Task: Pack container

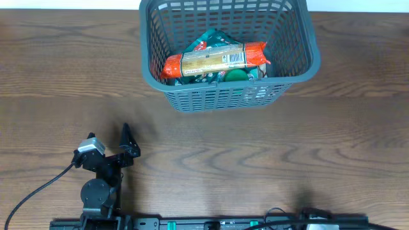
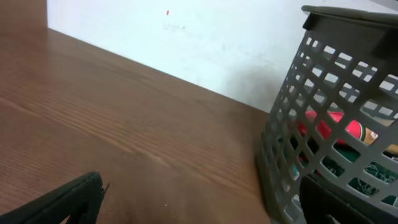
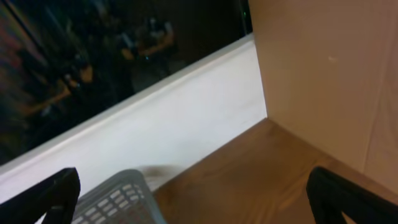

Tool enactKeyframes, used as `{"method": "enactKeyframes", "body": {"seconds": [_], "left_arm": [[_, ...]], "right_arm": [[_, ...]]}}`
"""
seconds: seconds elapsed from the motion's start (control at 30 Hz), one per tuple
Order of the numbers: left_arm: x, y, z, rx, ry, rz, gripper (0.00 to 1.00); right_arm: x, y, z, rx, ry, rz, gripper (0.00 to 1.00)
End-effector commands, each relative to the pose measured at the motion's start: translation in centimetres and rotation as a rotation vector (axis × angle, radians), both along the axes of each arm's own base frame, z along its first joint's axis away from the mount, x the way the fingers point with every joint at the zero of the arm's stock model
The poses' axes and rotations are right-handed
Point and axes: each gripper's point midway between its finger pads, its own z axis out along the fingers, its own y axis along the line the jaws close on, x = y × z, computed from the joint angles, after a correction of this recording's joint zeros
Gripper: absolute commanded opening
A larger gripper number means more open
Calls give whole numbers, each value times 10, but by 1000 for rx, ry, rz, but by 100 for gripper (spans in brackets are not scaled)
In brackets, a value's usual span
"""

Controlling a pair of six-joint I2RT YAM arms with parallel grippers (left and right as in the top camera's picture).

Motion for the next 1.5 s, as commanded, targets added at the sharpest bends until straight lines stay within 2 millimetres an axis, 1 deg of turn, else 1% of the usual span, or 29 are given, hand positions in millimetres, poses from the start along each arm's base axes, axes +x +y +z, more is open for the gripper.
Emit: {"method": "enactKeyframes", "body": {"seconds": [0.0,0.13,0.23,0.3,0.4,0.67,0.8,0.97,1.03,1.1,1.47], "left_arm": [[0,0,-11,0,26,0,99],[0,0,-11,0,26,0,99],[0,0,-11,0,26,0,99],[0,0,-11,1,26,0,99],[0,0,-11,0,26,0,99],[0,0,-11,0,26,0,99],[0,0,-11,0,26,0,99],[0,0,-11,0,26,0,98],[0,0,-11,0,26,0,99],[0,0,-11,0,26,0,99],[0,0,-11,0,26,0,98]], "right_arm": [[-9,5,-26,13,10,11,99],[-25,14,-52,86,-46,36,99],[-33,18,-67,175,-109,37,99],[-35,18,-71,171,-140,39,99],[-36,18,-81,117,-153,48,99],[-27,31,-126,-75,-104,145,99],[-18,42,-143,-233,-105,223,99],[-8,59,-161,-463,-158,312,99],[-4,62,-167,-512,-180,324,99],[0,64,-174,-540,-205,330,99],[21,61,-210,-576,-311,301,99]]}}
